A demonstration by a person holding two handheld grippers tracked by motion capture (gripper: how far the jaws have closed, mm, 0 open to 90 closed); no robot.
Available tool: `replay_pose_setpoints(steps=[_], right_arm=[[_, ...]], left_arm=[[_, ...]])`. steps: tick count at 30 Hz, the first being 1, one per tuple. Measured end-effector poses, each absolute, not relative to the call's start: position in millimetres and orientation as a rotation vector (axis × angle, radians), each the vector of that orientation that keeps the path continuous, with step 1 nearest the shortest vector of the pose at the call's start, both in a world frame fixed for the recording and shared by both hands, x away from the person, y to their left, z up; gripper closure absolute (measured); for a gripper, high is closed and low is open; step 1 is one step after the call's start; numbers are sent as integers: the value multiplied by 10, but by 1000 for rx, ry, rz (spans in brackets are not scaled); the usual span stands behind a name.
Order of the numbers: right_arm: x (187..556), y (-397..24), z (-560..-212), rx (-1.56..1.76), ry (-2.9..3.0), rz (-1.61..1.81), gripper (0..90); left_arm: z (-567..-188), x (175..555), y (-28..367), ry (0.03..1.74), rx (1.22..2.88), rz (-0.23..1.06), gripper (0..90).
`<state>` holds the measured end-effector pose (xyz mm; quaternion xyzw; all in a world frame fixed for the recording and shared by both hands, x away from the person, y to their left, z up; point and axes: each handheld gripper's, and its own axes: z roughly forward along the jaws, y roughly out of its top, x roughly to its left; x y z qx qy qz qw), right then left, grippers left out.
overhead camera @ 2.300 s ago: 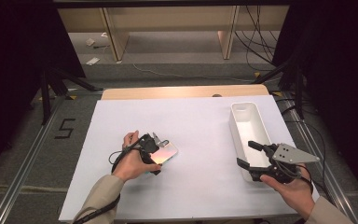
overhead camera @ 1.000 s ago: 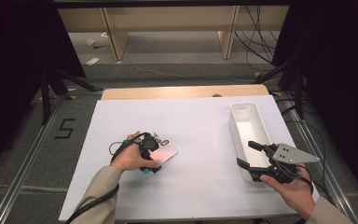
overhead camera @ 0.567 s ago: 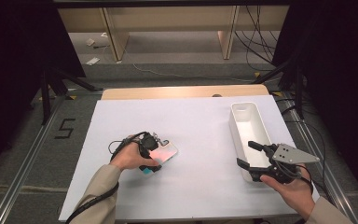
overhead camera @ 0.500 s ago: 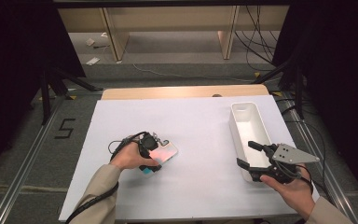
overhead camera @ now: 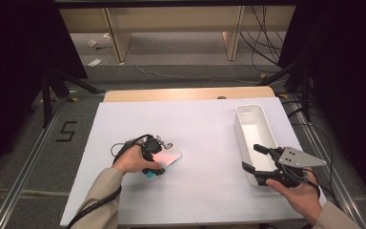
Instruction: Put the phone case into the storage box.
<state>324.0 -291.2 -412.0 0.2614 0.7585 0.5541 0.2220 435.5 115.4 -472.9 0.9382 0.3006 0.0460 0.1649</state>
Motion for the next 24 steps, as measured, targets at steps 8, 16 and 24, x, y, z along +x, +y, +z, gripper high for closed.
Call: replay_pose_setpoints(steps=[8,16,24], right_arm=[[3241,-2911,-4122,723,2096,1534,274],[3239,-2911,-4120,723,2096,1534,274],[3235,-2909,-4118,722,2096,1535,274]], left_arm=[[-4725,4354,1153,862,2672,127,146],[-4720,4351,1146,872,2676,128,161],[-4720,4347,1145,872,2676,133,165]])
